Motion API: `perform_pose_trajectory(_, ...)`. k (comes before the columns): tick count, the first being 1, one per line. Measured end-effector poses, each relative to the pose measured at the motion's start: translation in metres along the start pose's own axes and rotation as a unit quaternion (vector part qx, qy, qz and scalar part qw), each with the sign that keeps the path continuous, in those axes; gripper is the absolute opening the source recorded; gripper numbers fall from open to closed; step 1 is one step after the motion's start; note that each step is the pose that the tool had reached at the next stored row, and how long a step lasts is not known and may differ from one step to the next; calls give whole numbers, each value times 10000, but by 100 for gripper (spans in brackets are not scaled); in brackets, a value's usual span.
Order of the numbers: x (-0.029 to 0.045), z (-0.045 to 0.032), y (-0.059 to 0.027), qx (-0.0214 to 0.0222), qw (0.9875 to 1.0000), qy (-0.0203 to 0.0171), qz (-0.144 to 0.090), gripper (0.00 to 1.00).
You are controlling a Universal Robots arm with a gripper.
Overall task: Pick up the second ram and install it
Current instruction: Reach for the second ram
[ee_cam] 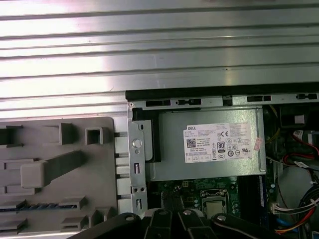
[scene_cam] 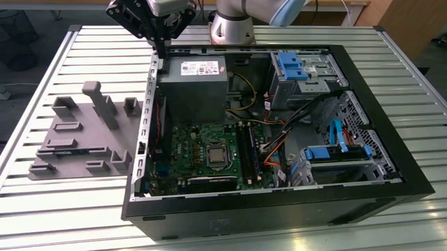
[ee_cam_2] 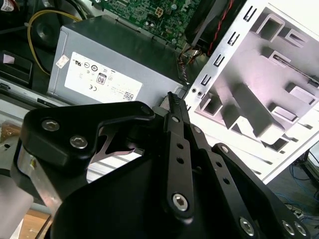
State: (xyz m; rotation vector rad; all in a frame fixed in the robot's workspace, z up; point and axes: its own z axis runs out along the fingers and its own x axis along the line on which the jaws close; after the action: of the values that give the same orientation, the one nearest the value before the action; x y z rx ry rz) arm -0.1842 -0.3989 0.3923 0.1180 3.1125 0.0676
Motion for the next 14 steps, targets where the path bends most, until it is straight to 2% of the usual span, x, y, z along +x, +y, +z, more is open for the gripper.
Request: perform_pose_trajectory(14,134,-3,-10,0,10000,0,0,11)
